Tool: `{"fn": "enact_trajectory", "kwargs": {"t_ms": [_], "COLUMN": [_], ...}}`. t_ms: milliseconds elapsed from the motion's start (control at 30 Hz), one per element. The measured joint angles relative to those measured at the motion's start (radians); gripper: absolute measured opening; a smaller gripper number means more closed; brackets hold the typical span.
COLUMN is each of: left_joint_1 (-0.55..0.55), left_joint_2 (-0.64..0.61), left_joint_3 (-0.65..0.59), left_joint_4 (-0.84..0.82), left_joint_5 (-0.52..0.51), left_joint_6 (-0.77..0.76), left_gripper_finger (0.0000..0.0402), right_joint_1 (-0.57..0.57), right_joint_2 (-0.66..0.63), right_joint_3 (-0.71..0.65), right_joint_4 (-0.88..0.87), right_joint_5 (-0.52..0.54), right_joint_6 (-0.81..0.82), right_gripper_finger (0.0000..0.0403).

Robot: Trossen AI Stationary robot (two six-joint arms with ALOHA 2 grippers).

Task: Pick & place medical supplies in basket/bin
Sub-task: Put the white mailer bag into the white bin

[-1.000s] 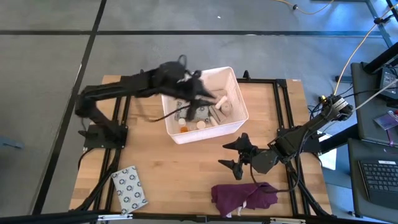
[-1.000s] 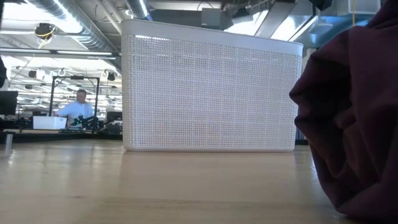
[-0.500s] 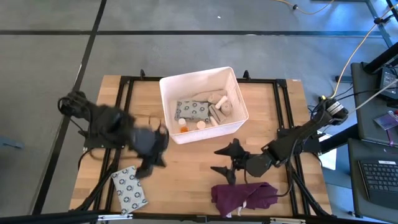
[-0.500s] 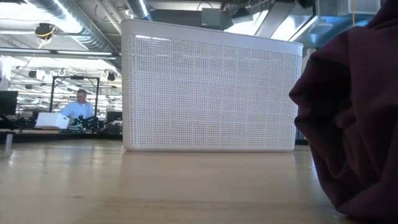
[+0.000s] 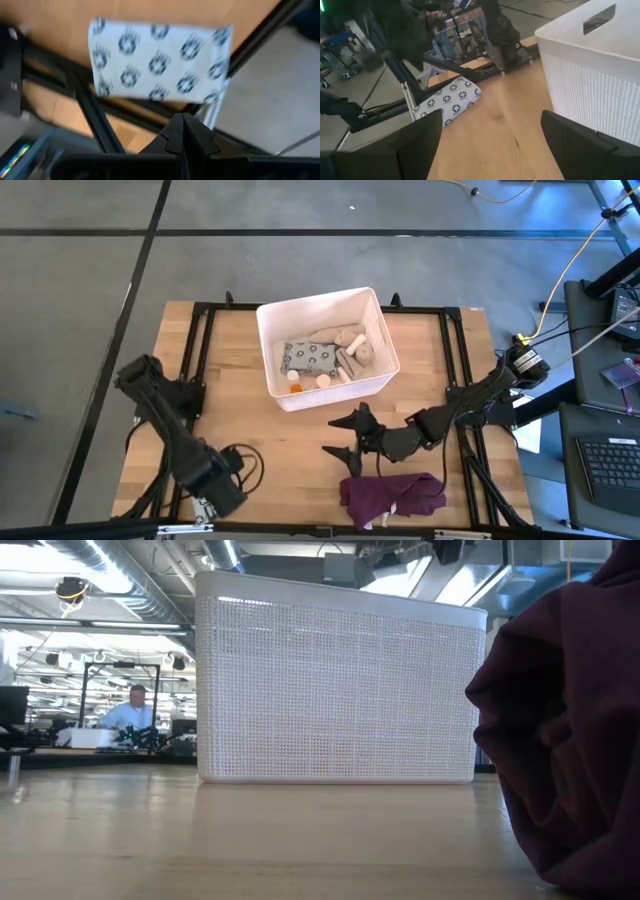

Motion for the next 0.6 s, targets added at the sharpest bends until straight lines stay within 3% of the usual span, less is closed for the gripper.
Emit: {"fn": "enact_trajectory", "kwargs": {"t_ms": [100,333,600], "left_joint_1": [-0.027,-0.054,-0.069], "left_joint_2": [0.037,0.059,0.058], "left_joint_3": [-0.058,-0.226,-0.383], "left_joint_4": [0.040,0.356,0.392], "left_joint_5": [0.058,0.076,0.192], "left_joint_6": [-0.022,-0.052,-0.091], "left_gripper_finger": [0.0001,0.0001,0.0001], "right_joint_1": [0.000,0.000,0.000], "right_joint_2": [0.000,0.000,0.000], "right_joint_3": [0.000,0.000,0.000], "right_joint_4": [0.007,0.006,0.006], "right_joint_5": [0.000,0.000,0.000], "right_joint_6": [0.020,0.023,0.022], "right_gripper_finger": [0.0339,0.0339,0.0339]}}
